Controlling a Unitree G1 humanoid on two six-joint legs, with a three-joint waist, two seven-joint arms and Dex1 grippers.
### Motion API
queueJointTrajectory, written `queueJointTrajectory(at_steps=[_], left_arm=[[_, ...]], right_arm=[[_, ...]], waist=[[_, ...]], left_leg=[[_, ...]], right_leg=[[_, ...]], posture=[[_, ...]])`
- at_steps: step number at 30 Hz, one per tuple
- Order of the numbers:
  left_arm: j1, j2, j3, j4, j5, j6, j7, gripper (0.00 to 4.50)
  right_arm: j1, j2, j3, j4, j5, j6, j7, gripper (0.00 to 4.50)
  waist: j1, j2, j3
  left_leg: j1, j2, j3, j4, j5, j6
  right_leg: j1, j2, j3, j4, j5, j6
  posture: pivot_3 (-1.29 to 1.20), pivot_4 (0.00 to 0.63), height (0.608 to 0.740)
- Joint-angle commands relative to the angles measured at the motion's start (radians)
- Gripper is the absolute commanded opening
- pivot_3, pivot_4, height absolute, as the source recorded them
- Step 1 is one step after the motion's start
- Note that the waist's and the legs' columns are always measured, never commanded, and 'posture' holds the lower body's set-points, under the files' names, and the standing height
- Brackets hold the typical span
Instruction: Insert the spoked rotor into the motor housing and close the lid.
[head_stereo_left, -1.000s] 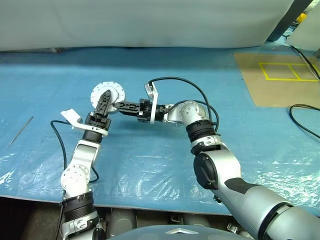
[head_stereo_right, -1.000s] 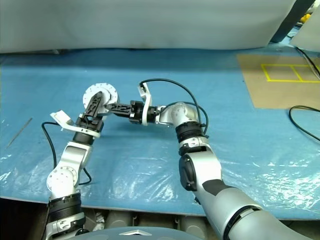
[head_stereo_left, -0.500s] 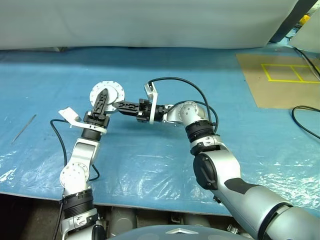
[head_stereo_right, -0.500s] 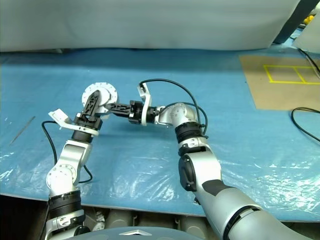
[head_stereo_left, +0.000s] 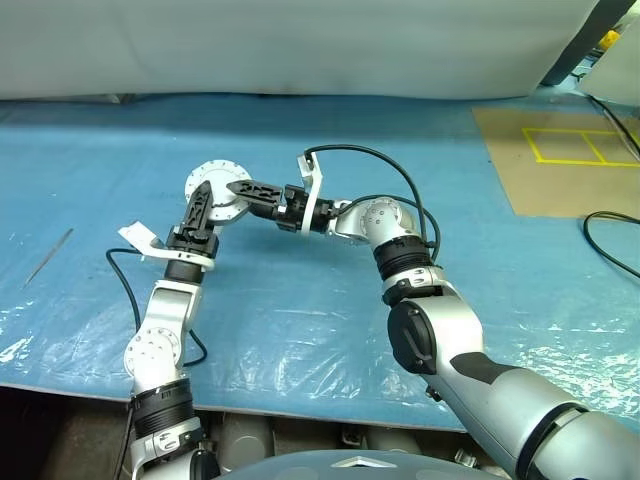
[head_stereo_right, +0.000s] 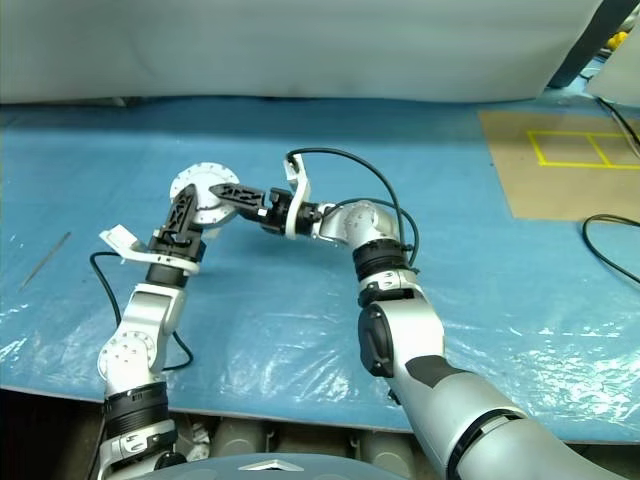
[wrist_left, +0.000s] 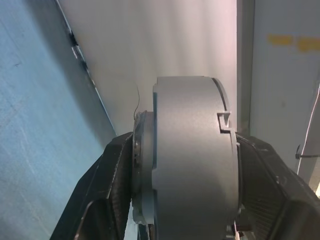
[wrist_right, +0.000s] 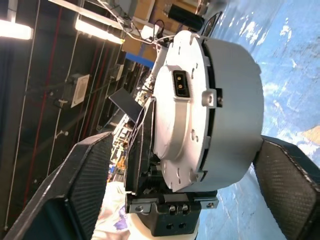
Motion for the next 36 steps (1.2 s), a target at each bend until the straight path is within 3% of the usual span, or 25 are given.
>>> queueJointTrajectory(at_steps=[1, 13, 16, 22, 30, 36], left_arm=[[-0.045, -0.010, 0.020, -0.039, -0.056, -0.023, -0.002, 2.77], [-0.047, -0.017, -0.021, -0.047, 0.003, -0.020, 0.003, 2.77], [-0.041, -0.014, -0.022, -0.051, 0.005, -0.022, -0.019, 2.49], [-0.043, -0.013, -0.010, -0.044, 0.012, -0.043, -0.010, 2.49], [-0.149, -0.076, 0.172, 0.031, -0.085, -0.255, 0.039, 2.49], [-0.210, -0.064, 0.287, 0.095, -0.108, -0.400, 0.030, 2.49]], right_arm=[[-0.031, 0.013, -0.011, -0.010, 0.035, -0.015, 0.003, 4.37], [-0.025, 0.017, 0.011, -0.013, 0.027, -0.026, 0.009, 4.37], [-0.023, 0.016, 0.016, -0.014, 0.025, -0.026, 0.010, 4.40], [-0.023, 0.017, 0.018, -0.014, 0.024, -0.029, 0.010, 4.40], [-0.024, 0.018, 0.012, 0.009, 0.011, -0.071, -0.024, 4.40], [-0.041, 0.015, 0.001, 0.063, -0.011, -0.171, -0.083, 4.40]], waist=[[0.000, 0.000, 0.000], [0.000, 0.000, 0.000], [0.000, 0.000, 0.000], [0.000, 0.000, 0.000], [-0.003, 0.000, 0.000], [0.001, -0.001, 0.000]], left_leg=[[0.000, 0.000, 0.000, 0.000, 0.000, 0.000], [0.000, 0.000, 0.000, 0.001, 0.000, 0.000], [0.000, 0.000, 0.000, 0.001, 0.000, 0.000], [0.000, 0.000, 0.000, 0.001, 0.000, 0.000], [0.000, 0.000, -0.001, 0.002, 0.000, 0.000], [-0.003, 0.000, -0.001, 0.004, 0.000, 0.000]], right_leg=[[0.000, 0.000, 0.000, 0.000, 0.000, 0.000], [0.000, 0.000, 0.000, 0.000, 0.000, 0.000], [0.000, 0.000, 0.000, 0.000, 0.000, 0.000], [0.000, 0.000, 0.000, 0.000, 0.000, 0.000], [0.000, 0.000, 0.000, 0.001, 0.000, 0.000], [0.000, 0.000, -0.001, 0.000, 0.000, 0.000]], posture=[[0.00, 0.150, 0.740], [0.00, 0.150, 0.740], [0.00, 0.150, 0.740], [0.00, 0.150, 0.740], [0.00, 0.150, 0.740], [0.00, 0.150, 0.740]])
